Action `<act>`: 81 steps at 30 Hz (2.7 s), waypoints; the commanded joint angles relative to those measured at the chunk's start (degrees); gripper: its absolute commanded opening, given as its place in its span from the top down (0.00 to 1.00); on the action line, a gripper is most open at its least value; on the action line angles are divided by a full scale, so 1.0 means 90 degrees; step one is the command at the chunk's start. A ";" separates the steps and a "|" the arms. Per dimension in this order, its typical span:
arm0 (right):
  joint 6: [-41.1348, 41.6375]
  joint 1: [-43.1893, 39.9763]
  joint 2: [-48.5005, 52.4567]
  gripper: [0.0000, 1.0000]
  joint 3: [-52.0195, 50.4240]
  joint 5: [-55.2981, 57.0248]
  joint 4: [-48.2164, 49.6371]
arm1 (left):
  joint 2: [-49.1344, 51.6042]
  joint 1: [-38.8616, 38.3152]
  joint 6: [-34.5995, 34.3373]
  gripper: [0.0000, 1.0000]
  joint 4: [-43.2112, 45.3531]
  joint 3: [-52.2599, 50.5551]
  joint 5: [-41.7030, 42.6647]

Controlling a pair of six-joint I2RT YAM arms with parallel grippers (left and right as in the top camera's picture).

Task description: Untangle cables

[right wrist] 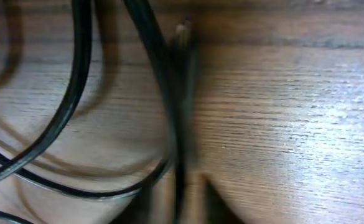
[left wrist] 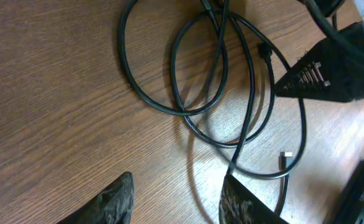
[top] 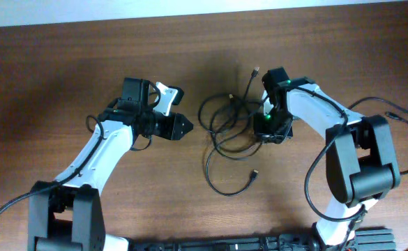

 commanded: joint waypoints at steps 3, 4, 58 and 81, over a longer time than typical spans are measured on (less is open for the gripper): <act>-0.0138 -0.0015 -0.0041 0.96 0.0729 -0.0034 -0.0503 | -0.0095 -0.0019 0.0095 0.54 -0.0015 0.0022 0.0015; -0.0350 -0.0019 -0.0041 0.96 0.1214 -0.0032 -0.0882 | -0.0095 -0.0019 0.0095 0.55 -0.0017 0.0022 0.0024; -0.1205 -0.3138 0.1107 0.01 0.5916 0.0114 -0.4583 | -0.0095 -0.0036 -0.0418 0.54 -0.0265 0.0022 -0.1039; 0.2749 0.2249 0.1110 0.70 0.1678 0.1132 0.0986 | -0.0095 0.0078 -0.3101 0.41 -0.1129 0.0017 -0.4809</act>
